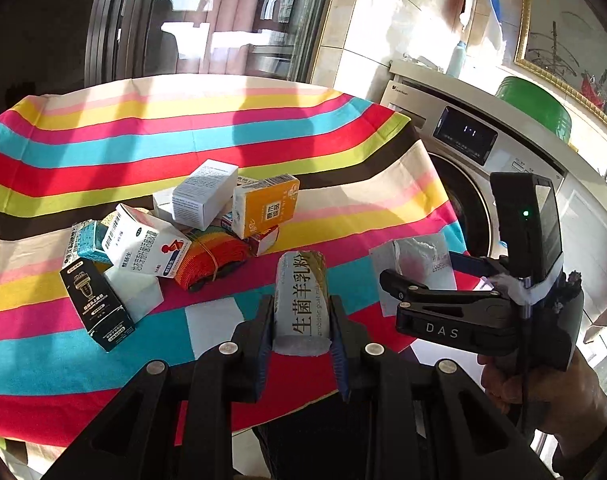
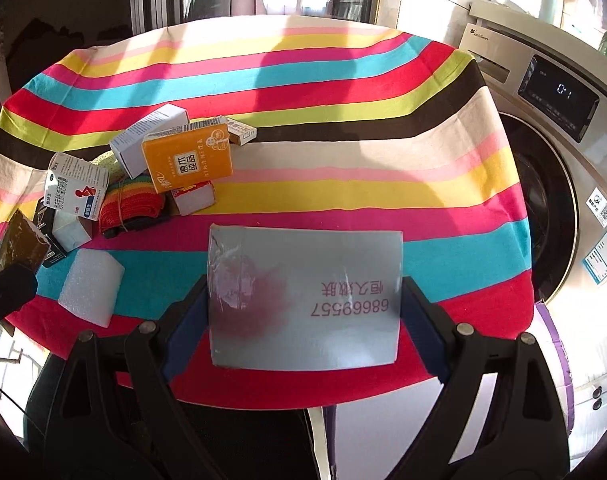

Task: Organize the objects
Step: 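Carry both items down into the purple-rimmed cardboard box and open both tools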

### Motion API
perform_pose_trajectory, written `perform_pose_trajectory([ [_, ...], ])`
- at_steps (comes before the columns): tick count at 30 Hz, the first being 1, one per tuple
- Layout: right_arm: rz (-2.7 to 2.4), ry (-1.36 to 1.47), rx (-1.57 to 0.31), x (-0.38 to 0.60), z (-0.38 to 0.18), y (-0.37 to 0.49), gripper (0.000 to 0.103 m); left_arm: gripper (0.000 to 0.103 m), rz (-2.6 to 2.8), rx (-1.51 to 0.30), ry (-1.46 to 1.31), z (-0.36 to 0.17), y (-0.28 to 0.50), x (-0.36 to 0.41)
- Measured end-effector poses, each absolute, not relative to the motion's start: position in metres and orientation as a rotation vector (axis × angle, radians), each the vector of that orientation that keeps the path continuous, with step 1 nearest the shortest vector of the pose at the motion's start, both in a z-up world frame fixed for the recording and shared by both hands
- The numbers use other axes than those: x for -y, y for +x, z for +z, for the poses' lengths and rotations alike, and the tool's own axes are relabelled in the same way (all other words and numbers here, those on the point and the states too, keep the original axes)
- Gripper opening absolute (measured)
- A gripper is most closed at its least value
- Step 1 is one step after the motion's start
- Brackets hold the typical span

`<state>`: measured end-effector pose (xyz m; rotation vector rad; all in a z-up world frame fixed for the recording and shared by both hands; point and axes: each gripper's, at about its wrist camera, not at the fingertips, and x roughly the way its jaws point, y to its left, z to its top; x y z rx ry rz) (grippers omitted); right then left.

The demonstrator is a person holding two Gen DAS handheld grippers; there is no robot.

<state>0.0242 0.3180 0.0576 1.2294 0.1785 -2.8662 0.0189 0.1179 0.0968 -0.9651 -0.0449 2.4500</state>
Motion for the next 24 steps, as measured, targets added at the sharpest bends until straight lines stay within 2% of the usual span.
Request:
perform_pose_trajectory([
  [24,-3.039,1.617,0.104,-0.463,0.017,0.085,0.091,0.027,1.993,-0.110,-1.131,0.045,0.047,-0.274],
])
